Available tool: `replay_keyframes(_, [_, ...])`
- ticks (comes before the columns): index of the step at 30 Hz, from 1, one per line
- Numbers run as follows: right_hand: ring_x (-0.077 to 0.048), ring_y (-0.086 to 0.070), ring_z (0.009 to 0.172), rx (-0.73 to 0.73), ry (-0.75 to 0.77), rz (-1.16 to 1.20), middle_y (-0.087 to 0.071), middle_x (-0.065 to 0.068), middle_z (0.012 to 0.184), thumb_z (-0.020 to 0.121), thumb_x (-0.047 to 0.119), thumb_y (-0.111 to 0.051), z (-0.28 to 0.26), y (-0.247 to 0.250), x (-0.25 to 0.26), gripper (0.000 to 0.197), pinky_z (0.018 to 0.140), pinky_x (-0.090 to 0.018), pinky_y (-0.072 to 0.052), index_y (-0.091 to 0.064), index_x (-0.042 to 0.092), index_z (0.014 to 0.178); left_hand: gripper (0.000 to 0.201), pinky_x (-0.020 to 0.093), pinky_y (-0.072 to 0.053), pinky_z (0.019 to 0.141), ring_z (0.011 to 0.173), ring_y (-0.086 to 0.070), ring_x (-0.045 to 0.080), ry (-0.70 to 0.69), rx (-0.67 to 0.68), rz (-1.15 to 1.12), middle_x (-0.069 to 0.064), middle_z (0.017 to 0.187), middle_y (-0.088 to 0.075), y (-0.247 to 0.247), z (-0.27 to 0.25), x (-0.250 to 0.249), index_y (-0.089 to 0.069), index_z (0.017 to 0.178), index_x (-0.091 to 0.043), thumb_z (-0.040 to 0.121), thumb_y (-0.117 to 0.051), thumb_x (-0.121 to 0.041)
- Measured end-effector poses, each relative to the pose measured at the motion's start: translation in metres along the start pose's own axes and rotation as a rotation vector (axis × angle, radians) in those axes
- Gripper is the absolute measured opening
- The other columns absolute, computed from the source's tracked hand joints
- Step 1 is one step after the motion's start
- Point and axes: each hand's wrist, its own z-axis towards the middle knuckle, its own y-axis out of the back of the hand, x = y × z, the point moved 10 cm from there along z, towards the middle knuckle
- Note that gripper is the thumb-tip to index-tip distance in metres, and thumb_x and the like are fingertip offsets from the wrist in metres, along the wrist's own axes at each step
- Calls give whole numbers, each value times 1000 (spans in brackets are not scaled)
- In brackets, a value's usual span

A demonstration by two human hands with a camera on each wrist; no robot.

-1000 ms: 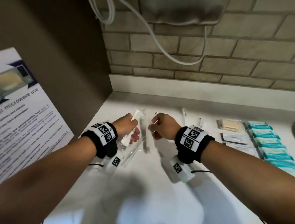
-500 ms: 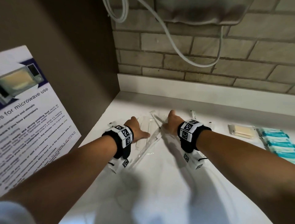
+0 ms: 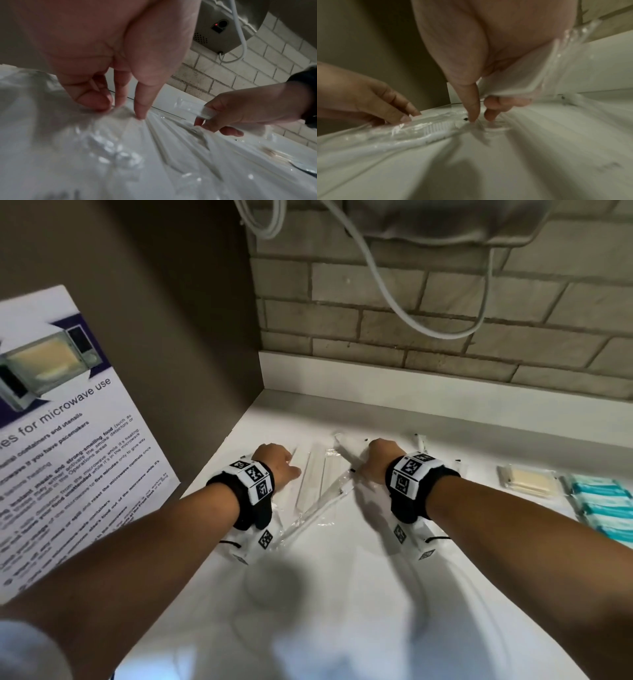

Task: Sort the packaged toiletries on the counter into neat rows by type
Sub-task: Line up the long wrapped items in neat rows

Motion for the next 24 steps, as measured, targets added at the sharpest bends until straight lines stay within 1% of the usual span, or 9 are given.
replay_keyframes(2, [-25,-65,73,5,3,-5,-65,-4,75,75,42,-70,-2,-3,-3,32,60,-26,-48,-67,11,83,66,40,-39,105,123,-49,30,2,-84,0,10,137,-45,5,-4,3,-49,136,-16,81,-67,-48])
replay_keyframes(4, [-21,-61,65,-5,4,-18,-63,-3,71,75,45,-70,-4,-4,-5,34,48,-23,-39,-67,12,81,63,36,-43,100,116,-53,24,-85,-154,-119,4,129,-50,10,-13,-10,-52,128,-19,76,-71,-49])
replay_keyframes(7, [-19,-56,60,-37,4,-31,-58,-1,66,77,42,-71,-9,1,-5,29,44,-21,-33,-64,14,78,56,28,-49,84,95,-61,18,-235,3,-67,-2,107,-63,-9,-37,-42,-60,112,-18,73,-71,-56])
replay_keyframes(9, [-17,-54,56,-54,3,-31,-62,-2,70,78,38,-71,-10,3,-6,27,45,-20,-37,-63,13,79,56,33,-53,83,93,-64,23,-261,111,109,5,102,-68,-28,-52,-52,-66,104,-12,71,-71,-56])
replay_keyframes(11, [-18,-55,56,-61,-15,-35,-63,-3,71,78,34,-71,-12,7,-8,25,51,-22,-43,-60,12,76,45,36,-56,82,91,-66,26,-268,116,186,9,101,-70,-36,-56,-55,-68,100,-10,73,-72,-45])
replay_keyframes(15, [-22,-62,67,-41,-110,1,-59,-1,67,67,39,-75,-22,10,-15,32,63,-24,-51,-55,14,71,25,32,-56,77,86,-67,21,-271,99,140,5,93,-72,-30,-55,-51,-72,89,-13,73,-72,-32])
replay_keyframes(18, [-22,-65,71,8,-176,20,-65,-1,73,59,37,-71,-31,7,-21,37,76,-29,-57,-65,11,85,22,26,-48,68,82,-62,15,-249,94,55,-6,86,-67,-9,-52,-33,-70,85,-19,69,-76,-33])
replay_keyframes(21, [-19,-68,73,42,-172,44,-70,-4,77,60,29,-64,-35,2,-17,49,75,-28,-54,-66,2,100,23,26,-44,66,76,-58,11,-215,2,-10,-8,83,-62,26,-45,-9,-66,84,-21,70,-78,-36])
replay_keyframes(24, [-21,-64,62,111,-104,60,-68,-3,68,52,34,-66,-40,-14,3,42,63,-26,-51,-72,5,81,24,31,-54,69,64,-60,16,-178,-90,-216,-1,77,-62,57,-40,5,-61,80,-18,74,-79,-32])
